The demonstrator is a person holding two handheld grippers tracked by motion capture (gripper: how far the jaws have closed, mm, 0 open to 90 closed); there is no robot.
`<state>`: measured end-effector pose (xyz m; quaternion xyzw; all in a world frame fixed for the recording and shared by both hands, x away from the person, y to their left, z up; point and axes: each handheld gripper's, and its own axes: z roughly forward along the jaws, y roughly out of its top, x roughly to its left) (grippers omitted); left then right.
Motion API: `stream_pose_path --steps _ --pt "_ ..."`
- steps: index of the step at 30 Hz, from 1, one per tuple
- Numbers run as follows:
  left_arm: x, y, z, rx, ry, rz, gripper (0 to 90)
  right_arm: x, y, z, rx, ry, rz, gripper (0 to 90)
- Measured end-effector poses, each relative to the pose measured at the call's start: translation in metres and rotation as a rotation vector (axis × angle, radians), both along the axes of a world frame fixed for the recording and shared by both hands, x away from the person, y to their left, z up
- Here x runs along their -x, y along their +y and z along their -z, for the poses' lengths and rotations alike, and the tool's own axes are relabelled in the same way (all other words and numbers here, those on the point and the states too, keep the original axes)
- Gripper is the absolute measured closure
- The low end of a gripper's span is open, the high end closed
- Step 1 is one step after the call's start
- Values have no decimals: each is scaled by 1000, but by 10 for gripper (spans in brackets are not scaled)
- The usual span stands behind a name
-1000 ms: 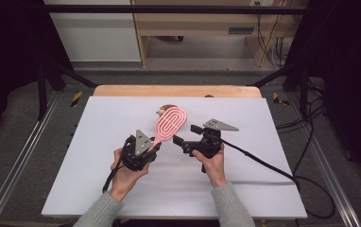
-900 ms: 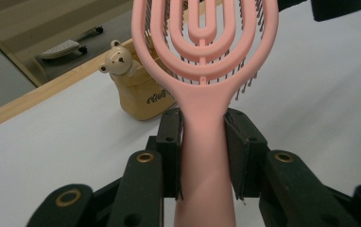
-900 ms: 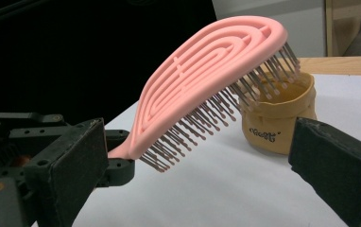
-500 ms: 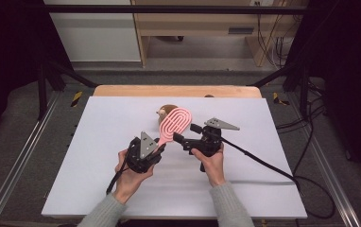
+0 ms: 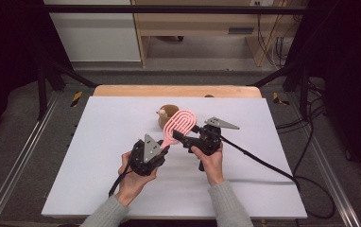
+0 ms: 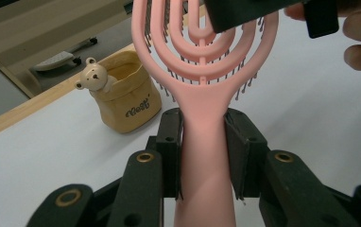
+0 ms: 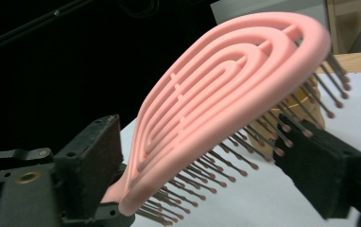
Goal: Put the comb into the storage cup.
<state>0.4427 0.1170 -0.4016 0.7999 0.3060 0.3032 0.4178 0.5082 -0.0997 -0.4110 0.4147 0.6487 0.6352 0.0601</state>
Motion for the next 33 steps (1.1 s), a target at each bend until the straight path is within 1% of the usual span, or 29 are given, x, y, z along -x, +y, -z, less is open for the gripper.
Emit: stream_pose_path --steps 6,8,11,16,23,26,30,33 --pt "1 -1 1 2 -4 2 689 -1 1 2 -16 28 -11 276" --pt "1 -1 2 2 -6 2 689 -2 1 2 -26 46 -18 322" --pt "1 -1 2 1 -8 3 689 -3 2 3 -37 55 -39 404" --pt "2 -1 3 7 -8 5 690 -3 1 3 -49 75 -54 452" --pt "2 -2 5 5 -13 4 691 -3 1 1 -89 101 -69 526" --pt "2 -3 6 -1 -17 3 691 -3 1 1 -100 109 -74 544" --pt "1 -4 8 -6 -23 2 691 -1 1 0 -104 105 -77 565" --pt "1 -5 10 -11 -26 0 691 0 1 0 -111 115 -85 585"
